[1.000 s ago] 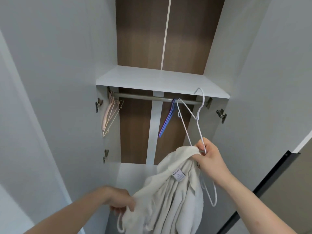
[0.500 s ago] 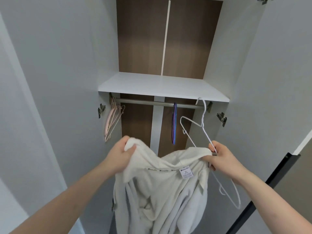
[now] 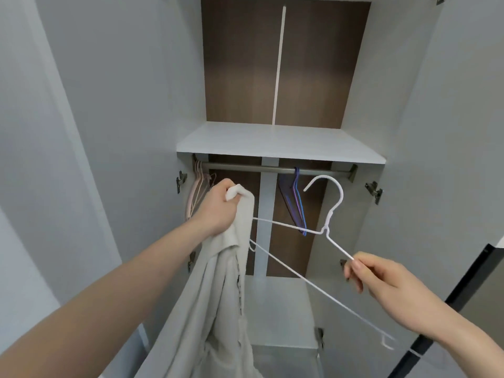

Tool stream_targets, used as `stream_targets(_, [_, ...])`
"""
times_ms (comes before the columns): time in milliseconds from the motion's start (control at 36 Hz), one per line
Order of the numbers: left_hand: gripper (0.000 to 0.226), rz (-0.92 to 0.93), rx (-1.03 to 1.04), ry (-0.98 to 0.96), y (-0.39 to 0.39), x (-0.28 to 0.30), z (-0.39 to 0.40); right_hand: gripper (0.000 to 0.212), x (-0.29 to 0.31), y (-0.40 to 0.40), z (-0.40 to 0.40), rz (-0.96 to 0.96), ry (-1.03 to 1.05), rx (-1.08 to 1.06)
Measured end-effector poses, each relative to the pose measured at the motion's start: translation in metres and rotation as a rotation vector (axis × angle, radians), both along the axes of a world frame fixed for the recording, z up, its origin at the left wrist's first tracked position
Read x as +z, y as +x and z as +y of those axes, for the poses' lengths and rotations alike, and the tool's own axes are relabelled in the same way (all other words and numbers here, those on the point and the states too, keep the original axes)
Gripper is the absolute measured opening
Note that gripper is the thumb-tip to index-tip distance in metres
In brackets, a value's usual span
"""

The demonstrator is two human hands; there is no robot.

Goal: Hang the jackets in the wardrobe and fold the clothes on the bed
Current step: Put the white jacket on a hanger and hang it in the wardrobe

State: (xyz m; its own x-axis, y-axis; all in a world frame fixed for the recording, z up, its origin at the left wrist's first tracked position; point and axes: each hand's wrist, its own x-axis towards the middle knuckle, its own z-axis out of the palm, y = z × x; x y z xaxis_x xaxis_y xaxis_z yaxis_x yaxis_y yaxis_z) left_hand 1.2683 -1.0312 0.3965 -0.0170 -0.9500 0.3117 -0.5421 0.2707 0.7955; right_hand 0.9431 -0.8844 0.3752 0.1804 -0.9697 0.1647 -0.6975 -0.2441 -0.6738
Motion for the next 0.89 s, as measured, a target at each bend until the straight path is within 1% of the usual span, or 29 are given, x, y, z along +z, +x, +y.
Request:
stream_targets(111, [0.025, -0.022, 0.031, 0.012, 0.012, -0.001, -0.006, 0.041, 0.006, 0.000, 0.015, 0.056, -0.024, -0.022])
stream_targets(194, [0.025, -0.066, 0.024, 0.024, 0.016, -0.001, -0.005, 0.038, 0.010, 0.005, 0.018, 0.022, -0.009, -0.021])
stream_targets(333, [0.015, -0.110, -0.025, 0.019, 0.018, -0.001, -0.004, 0.030, 0.003, 0.009, 0.014, 0.051, 0.023, -0.009])
stream_targets(472, [0.019, -0.143, -0.083, -0.009, 0.020, 0.011, -0.002, 0.031, -0.001, 0.011, 0.009, 0.071, 0.049, 0.004])
stream_targets(528, [0.018, -0.160, -0.073, -0.036, 0.025, 0.019, -0.002, 0.033, 0.004, 0.009, 0.010, 0.057, 0.044, 0.005])
stream_targets(639, [0.026, -0.148, -0.037, -0.066, 0.034, 0.033, -0.004, 0.042, 0.019, 0.005, 0.015, -0.046, 0.057, 0.015])
stream_targets(750, [0.024, -0.126, -0.045, -0.062, 0.035, 0.040, -0.004, 0.033, 0.013, 0.014, 0.013, -0.036, 0.058, 0.048])
stream_targets(833, [0.021, -0.117, -0.088, -0.071, 0.028, 0.045, 0.000, 0.030, -0.002, 0.024, 0.008, -0.030, 0.017, 0.021])
stream_targets(889, [0.021, -0.111, -0.122, -0.089, 0.021, 0.049, 0.005, 0.030, -0.014, 0.034, 0.001, -0.059, -0.004, 0.003])
